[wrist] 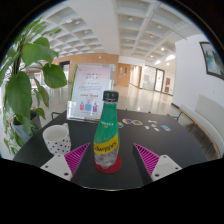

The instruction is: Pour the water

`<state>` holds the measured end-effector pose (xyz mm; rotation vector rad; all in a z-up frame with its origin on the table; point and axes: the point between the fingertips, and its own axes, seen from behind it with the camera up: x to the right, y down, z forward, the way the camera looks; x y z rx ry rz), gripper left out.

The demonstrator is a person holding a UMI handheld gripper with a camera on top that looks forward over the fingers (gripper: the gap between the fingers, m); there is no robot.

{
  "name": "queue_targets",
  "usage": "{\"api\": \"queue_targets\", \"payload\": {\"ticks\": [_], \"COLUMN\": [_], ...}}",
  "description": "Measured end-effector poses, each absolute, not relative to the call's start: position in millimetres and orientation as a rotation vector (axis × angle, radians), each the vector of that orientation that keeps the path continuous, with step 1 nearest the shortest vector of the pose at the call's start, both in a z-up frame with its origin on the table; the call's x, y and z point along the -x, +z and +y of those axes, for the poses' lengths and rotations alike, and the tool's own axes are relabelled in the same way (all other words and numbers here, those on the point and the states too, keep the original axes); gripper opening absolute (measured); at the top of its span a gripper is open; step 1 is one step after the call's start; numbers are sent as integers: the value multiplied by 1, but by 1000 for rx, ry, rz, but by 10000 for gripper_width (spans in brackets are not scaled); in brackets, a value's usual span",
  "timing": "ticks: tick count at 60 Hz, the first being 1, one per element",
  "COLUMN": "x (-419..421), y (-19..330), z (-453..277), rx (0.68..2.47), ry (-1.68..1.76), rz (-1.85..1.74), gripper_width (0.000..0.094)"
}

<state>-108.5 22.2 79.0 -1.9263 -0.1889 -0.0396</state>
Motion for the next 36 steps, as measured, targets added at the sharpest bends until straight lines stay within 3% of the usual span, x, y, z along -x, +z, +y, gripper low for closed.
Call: {"api": "queue_targets", "payload": {"ticks": [21, 36], "x": [108, 110], "y": [129, 136], "z": [-138, -244], "rx": [1928, 1927], "ry": [-56, -125], "rz": [-114, -134], "gripper_width": [853, 853]}}
